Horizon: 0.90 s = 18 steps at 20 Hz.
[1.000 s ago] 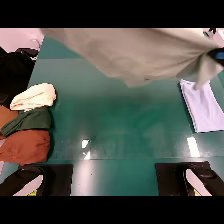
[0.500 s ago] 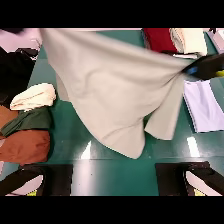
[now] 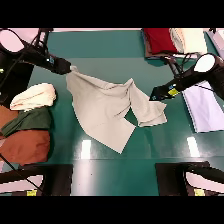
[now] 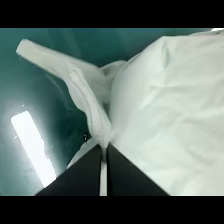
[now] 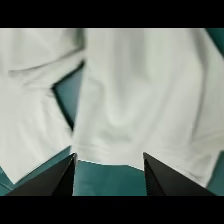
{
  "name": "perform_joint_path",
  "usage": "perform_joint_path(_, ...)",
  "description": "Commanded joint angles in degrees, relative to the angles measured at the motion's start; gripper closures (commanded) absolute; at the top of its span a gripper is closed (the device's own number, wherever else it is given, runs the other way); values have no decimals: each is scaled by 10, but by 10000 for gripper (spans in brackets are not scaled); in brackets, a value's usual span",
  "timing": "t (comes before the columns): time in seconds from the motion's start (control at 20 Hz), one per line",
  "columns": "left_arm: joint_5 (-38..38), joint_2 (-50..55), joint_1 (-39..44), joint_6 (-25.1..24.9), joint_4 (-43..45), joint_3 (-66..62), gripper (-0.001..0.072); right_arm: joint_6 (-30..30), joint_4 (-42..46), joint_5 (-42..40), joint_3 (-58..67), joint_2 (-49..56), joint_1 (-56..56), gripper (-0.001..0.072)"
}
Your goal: Fold the shirts.
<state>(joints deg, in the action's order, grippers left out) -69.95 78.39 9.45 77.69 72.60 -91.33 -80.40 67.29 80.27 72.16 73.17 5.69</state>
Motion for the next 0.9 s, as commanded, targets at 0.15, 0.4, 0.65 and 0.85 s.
perform_joint_path(0.15, 1, 10, 0, 2, 20, 5, 680, 8, 2, 20, -9, 23, -162, 230)
perform_joint_path(0.4, 1, 10, 0, 3, 16, 5, 680, -11, -3, 23, -9, 111, -213, 230)
perform_joint_path(0.65, 0, 10, 0, 6, 15, 5, 680, -26, -2, -33, -9, 171, -162, 231)
perform_joint_path(0.85, 1, 10, 0, 16, 15, 5, 679, -27, 2, -43, -8, 193, -126, 283)
